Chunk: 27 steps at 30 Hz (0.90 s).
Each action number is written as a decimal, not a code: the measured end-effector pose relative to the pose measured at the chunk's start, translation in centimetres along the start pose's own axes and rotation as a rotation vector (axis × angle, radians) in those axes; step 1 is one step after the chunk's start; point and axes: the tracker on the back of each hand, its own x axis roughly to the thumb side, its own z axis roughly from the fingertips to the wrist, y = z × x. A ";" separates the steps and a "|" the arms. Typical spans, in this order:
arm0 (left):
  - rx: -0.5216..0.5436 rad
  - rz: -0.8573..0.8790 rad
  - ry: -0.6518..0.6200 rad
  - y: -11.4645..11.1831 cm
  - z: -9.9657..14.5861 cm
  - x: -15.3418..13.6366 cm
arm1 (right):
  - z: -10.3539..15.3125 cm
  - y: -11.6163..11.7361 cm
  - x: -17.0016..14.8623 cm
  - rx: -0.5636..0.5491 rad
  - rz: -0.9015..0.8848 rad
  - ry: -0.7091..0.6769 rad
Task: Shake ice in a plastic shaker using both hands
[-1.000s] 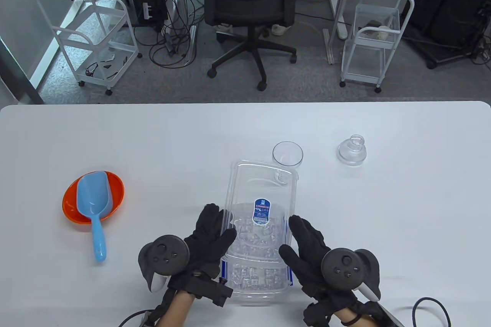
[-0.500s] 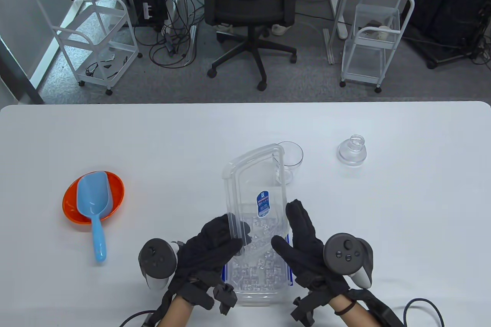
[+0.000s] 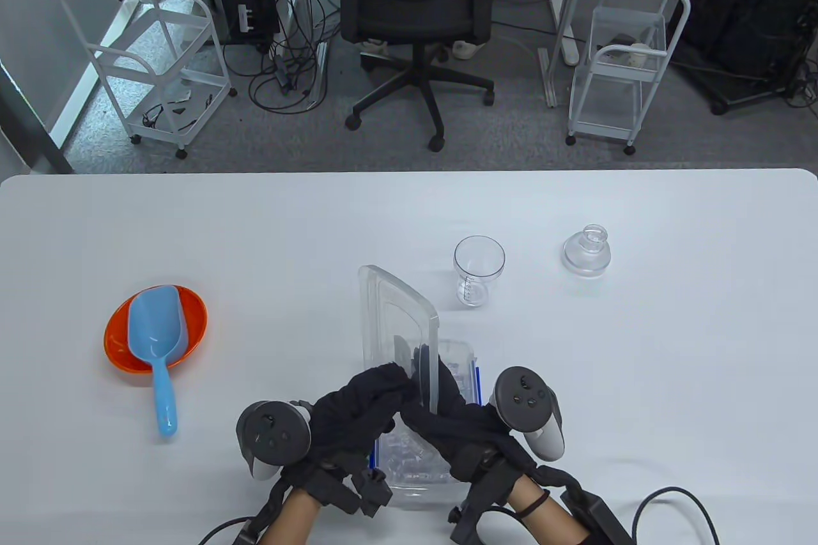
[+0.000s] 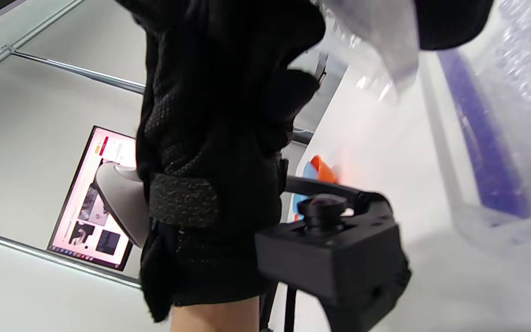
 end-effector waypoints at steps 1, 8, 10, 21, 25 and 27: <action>0.008 0.006 0.020 0.0 0.0 -0.3 | 0.2 -0.3 0.0 -0.032 0.003 0.004; 0.022 -0.178 -0.004 0.7 0.0 -0.2 | 2.7 -5.5 1.3 -0.403 0.222 0.073; 0.045 -0.277 -0.011 0.9 0.1 0.0 | 4.1 -7.8 1.8 -0.532 0.346 0.125; -0.049 -0.613 -0.072 0.1 -0.1 0.5 | 12.4 -17.2 0.0 -0.822 0.403 0.753; -0.079 -0.647 -0.091 -0.3 0.0 0.7 | 13.2 -18.1 -2.2 -0.738 0.491 0.908; -0.093 -0.667 -0.096 -0.4 0.0 0.6 | 13.2 -18.1 -3.3 -0.699 0.473 0.950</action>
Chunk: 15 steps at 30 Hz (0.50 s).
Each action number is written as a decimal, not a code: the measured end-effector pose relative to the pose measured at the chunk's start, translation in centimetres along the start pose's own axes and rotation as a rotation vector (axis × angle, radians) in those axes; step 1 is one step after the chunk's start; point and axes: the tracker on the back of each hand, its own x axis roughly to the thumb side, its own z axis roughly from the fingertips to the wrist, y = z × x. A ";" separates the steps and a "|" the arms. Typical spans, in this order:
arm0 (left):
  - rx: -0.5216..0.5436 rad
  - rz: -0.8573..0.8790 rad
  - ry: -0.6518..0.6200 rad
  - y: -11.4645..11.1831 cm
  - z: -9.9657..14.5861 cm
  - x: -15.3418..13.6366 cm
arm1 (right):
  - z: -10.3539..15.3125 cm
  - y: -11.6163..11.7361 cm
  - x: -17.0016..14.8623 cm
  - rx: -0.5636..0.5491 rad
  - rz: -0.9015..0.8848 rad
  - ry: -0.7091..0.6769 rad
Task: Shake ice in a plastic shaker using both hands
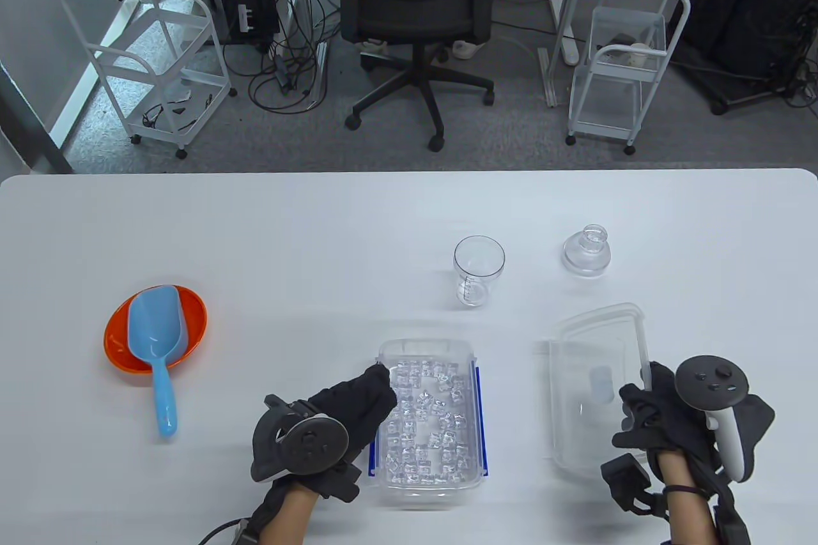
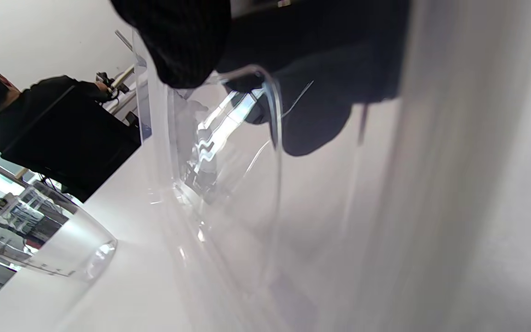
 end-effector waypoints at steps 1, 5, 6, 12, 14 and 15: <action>-0.007 -0.009 -0.002 -0.1 0.0 0.0 | -0.4 0.5 -0.3 0.038 -0.007 0.012; -0.029 -0.014 0.002 -0.4 -0.1 0.0 | -1.4 2.0 -0.9 0.141 -0.023 0.033; -0.034 -0.014 0.001 -0.4 -0.1 0.0 | -1.6 2.3 -1.0 0.155 -0.011 0.040; -0.046 -0.022 0.003 -0.4 -0.1 0.0 | -2.2 3.1 -1.0 0.113 0.092 0.033; -0.050 -0.023 0.002 -0.4 -0.1 -0.1 | -2.3 3.6 -0.8 0.087 0.209 0.054; -0.051 -0.025 0.002 -0.4 -0.1 -0.1 | -2.3 3.9 -0.8 0.075 0.258 0.064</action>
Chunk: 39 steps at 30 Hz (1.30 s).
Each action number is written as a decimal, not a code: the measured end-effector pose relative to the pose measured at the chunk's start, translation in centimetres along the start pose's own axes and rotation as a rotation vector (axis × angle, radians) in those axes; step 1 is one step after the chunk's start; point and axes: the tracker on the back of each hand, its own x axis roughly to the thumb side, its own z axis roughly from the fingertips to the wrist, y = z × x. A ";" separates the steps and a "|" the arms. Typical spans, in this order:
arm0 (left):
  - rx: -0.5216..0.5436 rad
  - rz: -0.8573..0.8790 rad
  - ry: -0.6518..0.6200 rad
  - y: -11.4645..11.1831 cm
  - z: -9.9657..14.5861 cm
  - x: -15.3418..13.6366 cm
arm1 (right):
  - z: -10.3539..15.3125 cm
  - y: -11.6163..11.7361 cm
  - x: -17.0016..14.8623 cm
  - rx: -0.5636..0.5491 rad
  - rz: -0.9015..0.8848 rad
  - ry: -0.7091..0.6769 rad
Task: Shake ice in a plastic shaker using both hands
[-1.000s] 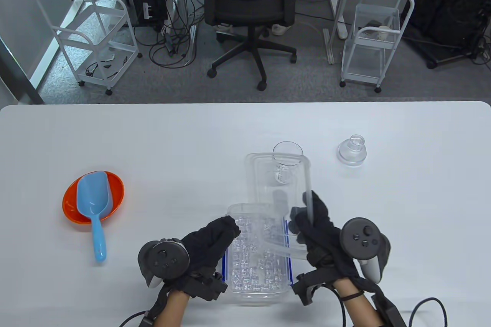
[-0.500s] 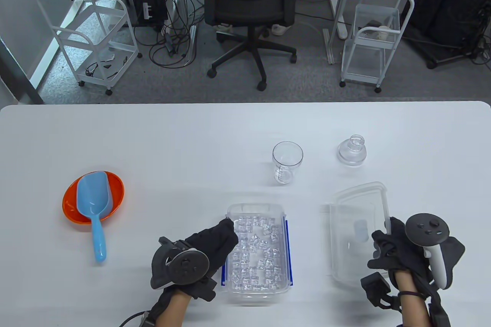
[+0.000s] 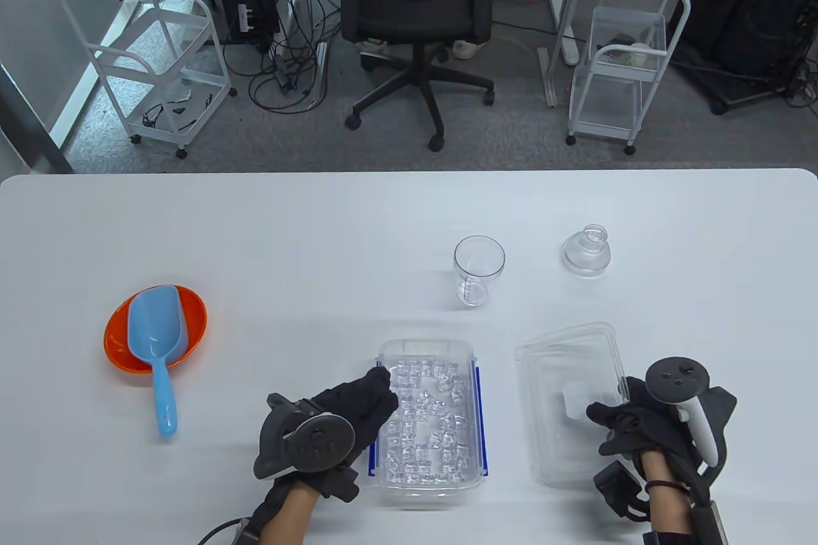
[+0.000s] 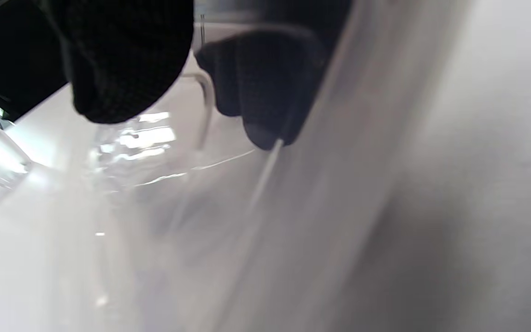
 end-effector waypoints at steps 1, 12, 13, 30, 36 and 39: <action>-0.001 -0.005 -0.001 0.0 0.0 0.0 | -0.1 0.4 0.1 -0.008 0.058 0.020; -0.019 -0.025 0.004 0.0 -0.1 0.0 | -0.4 1.6 1.3 -0.066 0.301 0.067; -0.019 -0.032 0.002 0.0 -0.1 -0.1 | -0.4 1.7 1.4 -0.080 0.323 0.073; -0.066 -0.087 -0.015 -0.1 0.0 0.0 | -0.2 2.9 2.1 -0.127 0.521 0.089; -0.076 -0.100 -0.019 -0.1 0.0 0.0 | -0.2 3.4 2.4 -0.132 0.582 0.090; -0.084 -0.097 -0.009 -0.1 0.0 0.0 | -0.3 4.0 2.6 -0.148 0.683 0.108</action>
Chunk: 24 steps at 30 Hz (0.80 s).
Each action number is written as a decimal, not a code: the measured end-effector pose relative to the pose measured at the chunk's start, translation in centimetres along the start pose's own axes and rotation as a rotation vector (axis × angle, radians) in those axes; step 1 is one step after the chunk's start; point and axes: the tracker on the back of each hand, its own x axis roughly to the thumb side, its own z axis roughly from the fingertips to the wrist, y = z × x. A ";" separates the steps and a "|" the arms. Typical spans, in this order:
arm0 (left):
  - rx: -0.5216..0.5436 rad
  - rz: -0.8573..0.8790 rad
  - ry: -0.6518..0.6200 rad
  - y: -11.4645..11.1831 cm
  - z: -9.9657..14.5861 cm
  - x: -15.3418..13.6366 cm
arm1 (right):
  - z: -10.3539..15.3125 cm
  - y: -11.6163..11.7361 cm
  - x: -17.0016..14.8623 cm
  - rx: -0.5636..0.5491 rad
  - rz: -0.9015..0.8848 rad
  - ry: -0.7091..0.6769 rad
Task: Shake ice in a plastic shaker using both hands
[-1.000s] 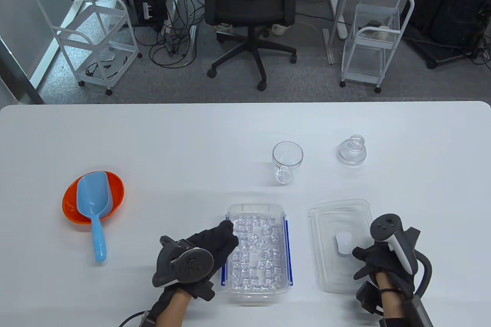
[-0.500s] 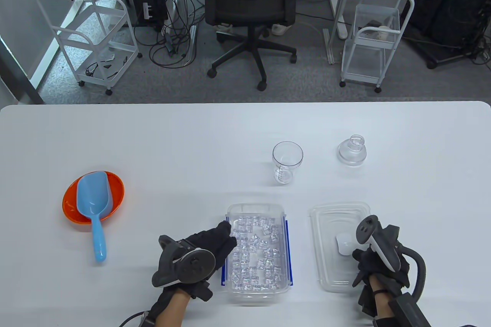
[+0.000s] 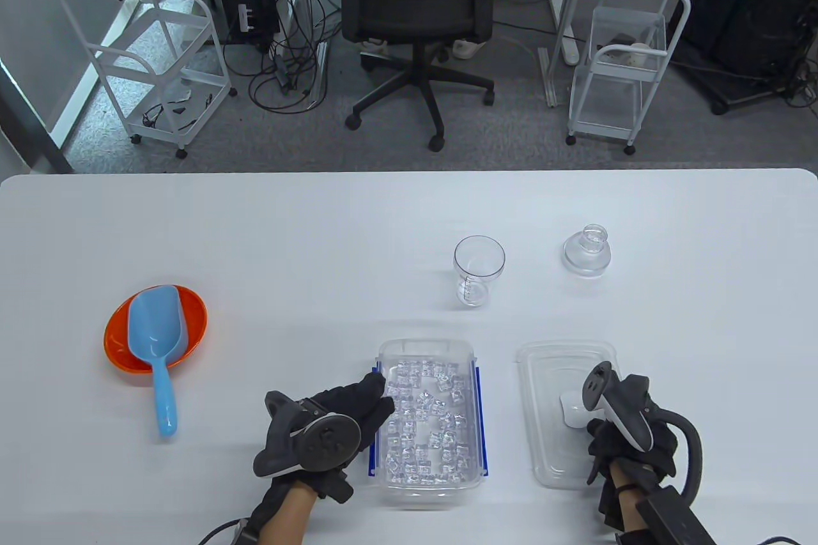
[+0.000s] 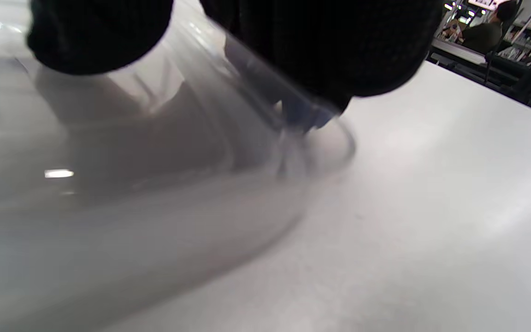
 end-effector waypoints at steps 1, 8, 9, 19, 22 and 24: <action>-0.002 -0.001 0.003 0.0 0.0 0.0 | 0.1 0.0 0.2 -0.010 0.025 -0.005; -0.049 0.006 0.019 0.0 0.0 -0.1 | -0.3 -0.2 -0.7 0.071 -0.088 -0.022; -0.057 0.001 0.018 0.0 -0.1 -0.1 | -0.4 -0.3 -1.1 0.097 -0.136 -0.029; -0.326 -0.024 0.157 -0.3 -0.4 0.3 | 2.1 -4.3 -1.6 -0.080 -0.379 -0.144; -0.367 0.008 0.146 -0.6 -0.3 0.4 | 3.6 -6.0 1.1 -0.087 -0.493 -0.380; -0.376 0.024 0.139 -0.6 -0.3 0.4 | 4.5 -6.6 3.4 -0.021 -0.625 -0.573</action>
